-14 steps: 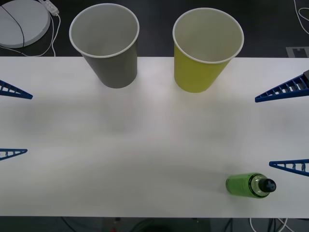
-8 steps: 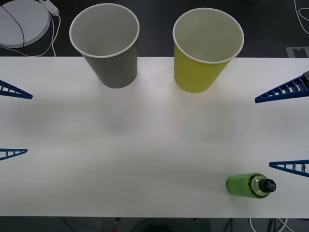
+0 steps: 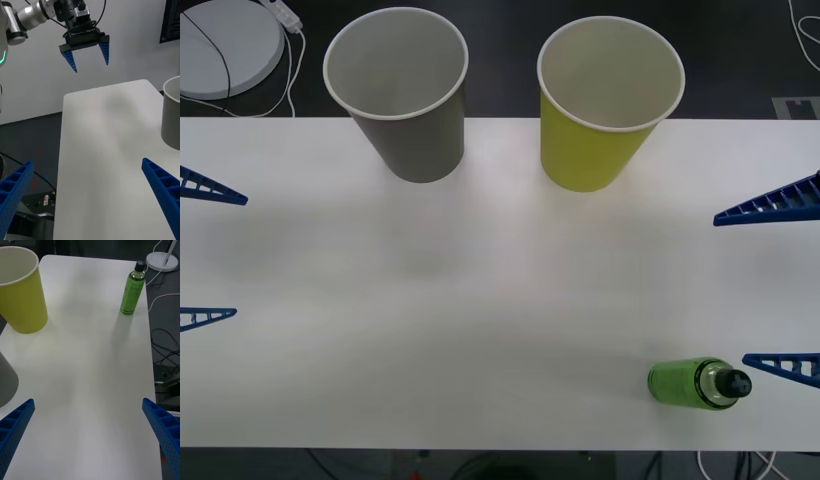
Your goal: Put the can into the green bin and the plastic bottle into the gray bin
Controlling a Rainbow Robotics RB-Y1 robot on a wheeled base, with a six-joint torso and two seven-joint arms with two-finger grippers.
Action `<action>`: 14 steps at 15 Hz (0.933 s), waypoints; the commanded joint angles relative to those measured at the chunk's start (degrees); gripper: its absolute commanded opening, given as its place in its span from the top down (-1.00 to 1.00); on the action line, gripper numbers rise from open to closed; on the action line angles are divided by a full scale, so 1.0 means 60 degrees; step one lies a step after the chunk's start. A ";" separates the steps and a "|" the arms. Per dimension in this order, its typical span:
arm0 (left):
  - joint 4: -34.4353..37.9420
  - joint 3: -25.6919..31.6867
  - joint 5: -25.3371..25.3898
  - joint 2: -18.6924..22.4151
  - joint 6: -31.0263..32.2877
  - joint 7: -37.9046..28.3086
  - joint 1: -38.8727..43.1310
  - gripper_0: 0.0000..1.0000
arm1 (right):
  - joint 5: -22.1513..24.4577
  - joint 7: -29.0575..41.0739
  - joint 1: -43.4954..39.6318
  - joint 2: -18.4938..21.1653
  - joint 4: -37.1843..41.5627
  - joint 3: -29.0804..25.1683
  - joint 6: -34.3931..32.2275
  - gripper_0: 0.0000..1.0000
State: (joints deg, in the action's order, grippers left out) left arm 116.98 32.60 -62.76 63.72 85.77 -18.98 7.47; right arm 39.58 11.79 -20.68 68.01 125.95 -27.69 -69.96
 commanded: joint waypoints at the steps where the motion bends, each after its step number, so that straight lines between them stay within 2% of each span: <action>1: 0.0001 0.0001 0.0001 0.0001 0.0001 0.0000 0.0001 -1.00 | -0.0093 -0.1204 -0.0802 -0.0172 0.0014 -0.0381 -0.0015 -1.00; 6: 0.0001 0.0001 0.0001 0.0001 0.0001 0.0000 0.0001 -1.00 | -0.0078 -0.2815 -0.2398 -0.0392 -0.0162 -0.1157 -0.0074 -1.00; 9: 0.0001 0.0001 0.0001 0.0001 0.0001 0.0000 0.0001 -1.00 | -0.0078 -0.3577 -0.3101 -0.0612 -0.0718 -0.1201 -0.0206 -1.00; 14: 0.0001 0.0001 0.0001 0.0001 0.0001 0.0000 0.0001 -1.00 | -0.0093 -0.4192 -0.3189 -0.0963 -0.2491 -0.1069 -0.1480 -1.00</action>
State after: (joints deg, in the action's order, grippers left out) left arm 116.98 32.60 -62.76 63.72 85.77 -18.98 7.47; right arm 39.05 -12.86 -39.84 62.35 112.55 -34.11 -77.61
